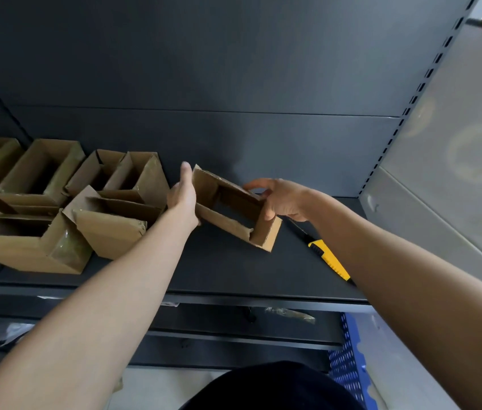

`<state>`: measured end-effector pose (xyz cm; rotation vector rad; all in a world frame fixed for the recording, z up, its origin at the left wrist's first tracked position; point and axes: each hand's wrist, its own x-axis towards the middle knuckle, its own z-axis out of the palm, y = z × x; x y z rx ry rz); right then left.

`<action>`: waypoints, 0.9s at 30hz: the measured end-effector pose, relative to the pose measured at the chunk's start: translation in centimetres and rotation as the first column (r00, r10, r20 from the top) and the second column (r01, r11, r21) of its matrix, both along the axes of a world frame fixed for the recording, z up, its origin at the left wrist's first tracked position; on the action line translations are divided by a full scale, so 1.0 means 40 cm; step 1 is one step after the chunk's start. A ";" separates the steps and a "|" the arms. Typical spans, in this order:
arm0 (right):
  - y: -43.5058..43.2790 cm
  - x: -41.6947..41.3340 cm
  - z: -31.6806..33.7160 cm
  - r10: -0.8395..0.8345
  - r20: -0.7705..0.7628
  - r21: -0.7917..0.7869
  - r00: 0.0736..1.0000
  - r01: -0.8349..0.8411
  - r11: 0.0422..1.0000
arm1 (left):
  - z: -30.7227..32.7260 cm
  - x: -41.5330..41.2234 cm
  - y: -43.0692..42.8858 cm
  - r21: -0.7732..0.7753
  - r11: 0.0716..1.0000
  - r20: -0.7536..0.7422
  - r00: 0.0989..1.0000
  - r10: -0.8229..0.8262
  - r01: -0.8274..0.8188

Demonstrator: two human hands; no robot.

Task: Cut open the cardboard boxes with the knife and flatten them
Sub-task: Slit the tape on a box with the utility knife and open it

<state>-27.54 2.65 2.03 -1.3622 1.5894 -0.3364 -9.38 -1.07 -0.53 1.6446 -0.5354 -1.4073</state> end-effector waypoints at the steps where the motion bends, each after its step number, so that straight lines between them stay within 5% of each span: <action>1: 0.003 -0.002 -0.005 -0.004 -0.012 -0.012 1.000 0.004 1.000 | 0.006 0.000 -0.001 0.025 0.999 -0.060 0.998 -0.019 0.021; 9: 0.031 -0.018 -0.043 -0.009 -0.027 -0.004 1.000 0.009 1.000 | -0.030 0.030 -0.022 0.118 0.989 -0.225 0.973 -0.060 0.088; 12: 0.031 -0.037 -0.059 -0.078 0.166 0.116 0.983 0.059 0.991 | -0.037 0.029 -0.025 0.128 0.989 -0.169 0.984 -0.053 0.075; 17: 0.021 -0.055 -0.082 -0.452 0.328 0.276 0.829 0.374 0.886 | -0.026 0.019 -0.028 0.025 0.992 -0.158 0.980 -0.122 0.127; 22: 0.052 -0.065 -0.099 -0.586 0.293 0.364 0.756 0.479 0.799 | -0.001 0.008 -0.037 -0.115 0.974 -0.049 0.979 -0.200 0.194; 27: 0.036 -0.091 -0.102 -0.740 0.377 0.325 0.558 0.668 0.669 | -0.013 0.020 -0.040 -0.141 0.974 0.087 0.983 -0.164 0.175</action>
